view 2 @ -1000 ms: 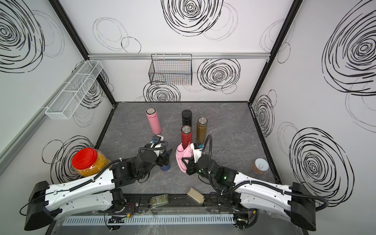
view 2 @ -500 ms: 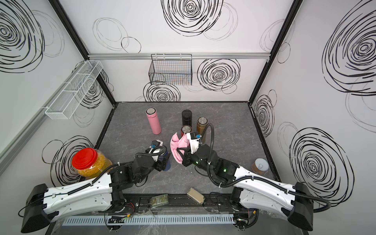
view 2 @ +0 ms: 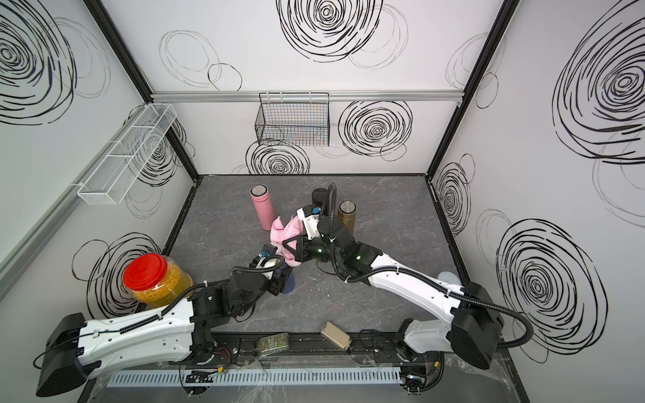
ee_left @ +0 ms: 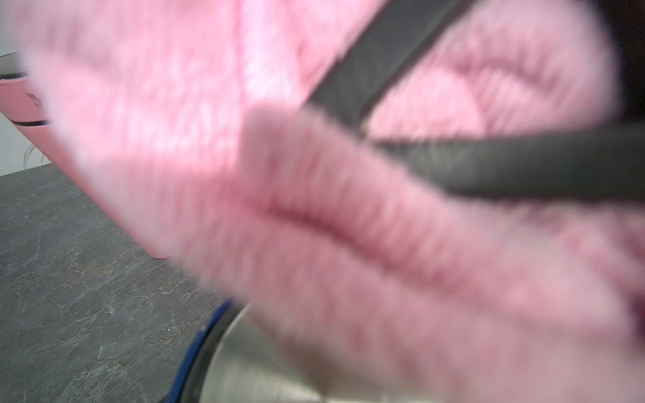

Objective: Wipe the surface of the thermos
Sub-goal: Wipe the dirt from the surface of the thermos.

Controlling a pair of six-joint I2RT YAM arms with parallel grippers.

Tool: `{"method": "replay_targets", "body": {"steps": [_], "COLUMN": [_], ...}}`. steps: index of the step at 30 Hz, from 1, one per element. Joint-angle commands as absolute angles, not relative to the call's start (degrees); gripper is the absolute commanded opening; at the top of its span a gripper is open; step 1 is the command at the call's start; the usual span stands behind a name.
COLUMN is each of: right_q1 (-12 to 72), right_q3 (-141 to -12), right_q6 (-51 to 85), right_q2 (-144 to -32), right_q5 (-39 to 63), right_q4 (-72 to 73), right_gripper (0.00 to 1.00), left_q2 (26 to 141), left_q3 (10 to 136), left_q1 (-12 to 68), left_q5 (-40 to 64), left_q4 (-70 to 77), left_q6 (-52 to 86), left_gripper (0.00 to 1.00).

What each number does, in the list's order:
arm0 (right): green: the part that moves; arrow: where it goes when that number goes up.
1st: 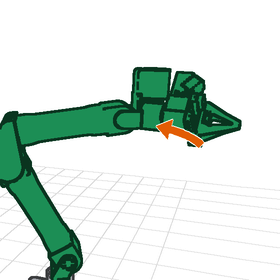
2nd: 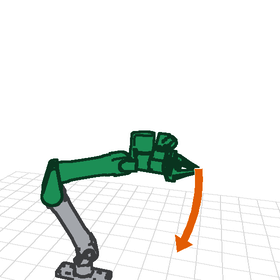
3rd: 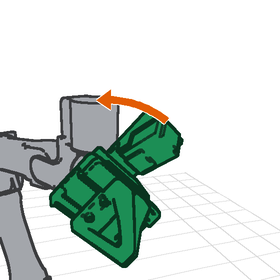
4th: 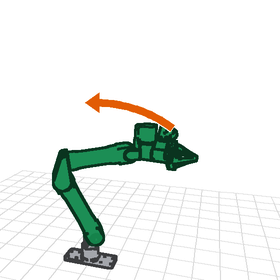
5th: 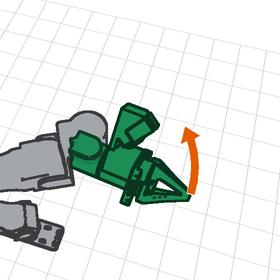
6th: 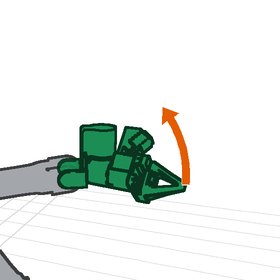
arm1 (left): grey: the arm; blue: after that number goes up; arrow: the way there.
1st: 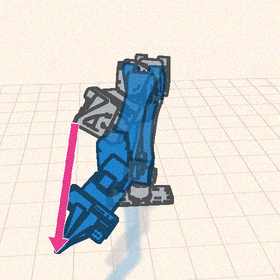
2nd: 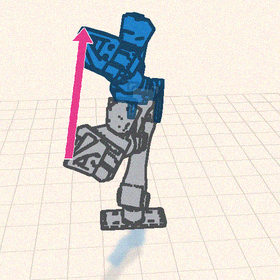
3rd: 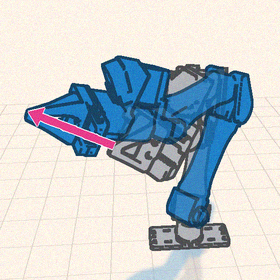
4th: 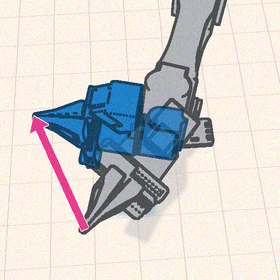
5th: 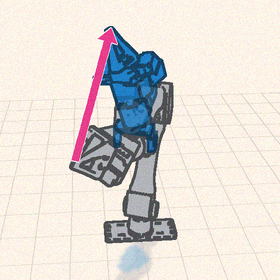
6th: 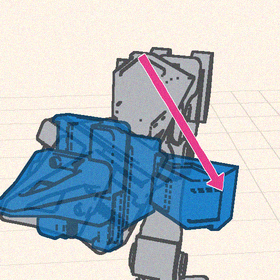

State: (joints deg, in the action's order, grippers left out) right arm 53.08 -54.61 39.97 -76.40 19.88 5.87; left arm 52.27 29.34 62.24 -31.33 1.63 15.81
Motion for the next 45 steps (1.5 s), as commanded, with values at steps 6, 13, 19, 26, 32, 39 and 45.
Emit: {"method": "replay_targets", "body": {"steps": [6,13,19,26,32,39,45], "right_q1": [56.8,59.22,55.85,55.32,57.19,57.55,61.06], "right_q3": [-48.12,-42.06,-46.58,-57.5,-50.54,-43.83,-39.55], "right_q6": [47.05,47.38,43.62,40.76,42.62,44.04,45.71], "right_q2": [-77.32,-70.4,-75.94,-86.83,-82.56,-65.94,-54.5], "right_q5": [32.15,26.9,24.07,23.91,21.92,13.43,4.64], "right_q4": [17.22,12.41,16.02,10.9,11.5,7.03,-0.34], "right_gripper": [0.0,0.0,0.0,0.0,0.0,0.0,0.0], "left_q2": [51.22,49.04,50.31,51.4,50.67,51.12,47.36], "left_q3": [29.23,28.39,28.57,28.37,28.48,29.81,31.45], "left_q1": [59.97,57.22,58.42,58.81,56.47,52.82,47.06], "left_q5": [-31.45,-28.05,-26.37,-26.47,-27.35,-28.06,-24.32], "left_q4": [6.5,6.73,7.56,8.29,7.34,4.73,0.84], "left_q6": [16.69,16.54,15.6,16.38,18.46,23.97,36.87], "left_gripper": [0.0,0.0,0.0,0.0,0.0,0.0,0.0]}}
